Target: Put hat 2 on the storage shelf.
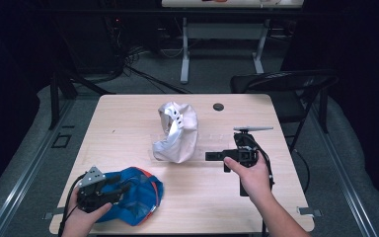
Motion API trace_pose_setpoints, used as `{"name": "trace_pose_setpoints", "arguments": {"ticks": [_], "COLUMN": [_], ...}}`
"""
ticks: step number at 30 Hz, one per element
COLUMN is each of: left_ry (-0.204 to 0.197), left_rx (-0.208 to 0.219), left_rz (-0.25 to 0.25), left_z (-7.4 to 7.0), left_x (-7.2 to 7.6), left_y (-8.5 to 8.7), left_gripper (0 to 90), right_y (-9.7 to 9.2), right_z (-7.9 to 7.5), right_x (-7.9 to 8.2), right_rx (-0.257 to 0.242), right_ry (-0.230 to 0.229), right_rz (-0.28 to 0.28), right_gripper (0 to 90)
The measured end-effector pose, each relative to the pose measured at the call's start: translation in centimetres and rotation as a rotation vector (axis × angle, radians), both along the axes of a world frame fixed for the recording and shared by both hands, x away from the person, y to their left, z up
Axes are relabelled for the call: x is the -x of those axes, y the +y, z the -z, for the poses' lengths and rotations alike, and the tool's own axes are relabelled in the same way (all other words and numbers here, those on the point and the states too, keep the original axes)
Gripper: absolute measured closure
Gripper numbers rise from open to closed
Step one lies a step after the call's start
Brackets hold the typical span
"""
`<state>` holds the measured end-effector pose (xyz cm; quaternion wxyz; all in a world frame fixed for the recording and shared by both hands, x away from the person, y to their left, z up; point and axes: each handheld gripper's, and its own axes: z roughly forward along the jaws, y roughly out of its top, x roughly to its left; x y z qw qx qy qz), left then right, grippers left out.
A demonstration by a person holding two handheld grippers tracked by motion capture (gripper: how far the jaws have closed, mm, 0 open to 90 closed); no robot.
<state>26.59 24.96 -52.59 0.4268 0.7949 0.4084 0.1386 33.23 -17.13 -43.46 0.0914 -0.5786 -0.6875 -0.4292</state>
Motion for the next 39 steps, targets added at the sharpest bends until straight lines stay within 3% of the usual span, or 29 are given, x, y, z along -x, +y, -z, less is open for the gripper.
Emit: {"name": "trace_pose_setpoints", "arguments": {"ticks": [2,6,12,16,21,30,35,39], "left_ry": [0.000,0.045,0.086,0.082,0.075,0.073,0.086,0.097], "left_rx": [-0.001,-0.044,-0.083,-0.099,-0.088,-0.072,-0.038,-0.025], "left_rz": [0.005,0.032,0.060,0.082,0.108,0.187,0.186,0.187], "left_z": [0.0,1.0,1.8,1.7,1.3,0.8,0.9,1.0], "left_x": [0.2,0.6,0.4,0.0,-0.4,-1.5,-2.0,-2.1], "left_y": [-0.2,-1.1,-1.6,-2.3,-3.6,-8.8,-11.4,-13.3], "left_gripper": [46.7,48.0,75.3,88.0,89.1,89.1,89.2,89.2], "right_y": [0.1,0.2,-0.1,-0.6,-1.2,-3.1,-3.5,-3.9], "right_z": [0.3,1.1,2.4,3.4,4.6,6.6,7.0,7.3], "right_x": [0.3,0.7,1.5,2.1,2.5,3.2,3.5,3.6], "right_rx": [0.012,0.026,0.026,0.019,0.034,0.028,0.046,0.033], "right_ry": [-0.010,-0.021,-0.029,-0.037,-0.046,-0.024,-0.040,-0.038], "right_rz": [-0.003,-0.001,0.009,0.024,0.028,0.030,0.018,0.034], "right_gripper": [61.1,60.6,60.2,60.2,60.2,60.4,62.5,63.3]}}
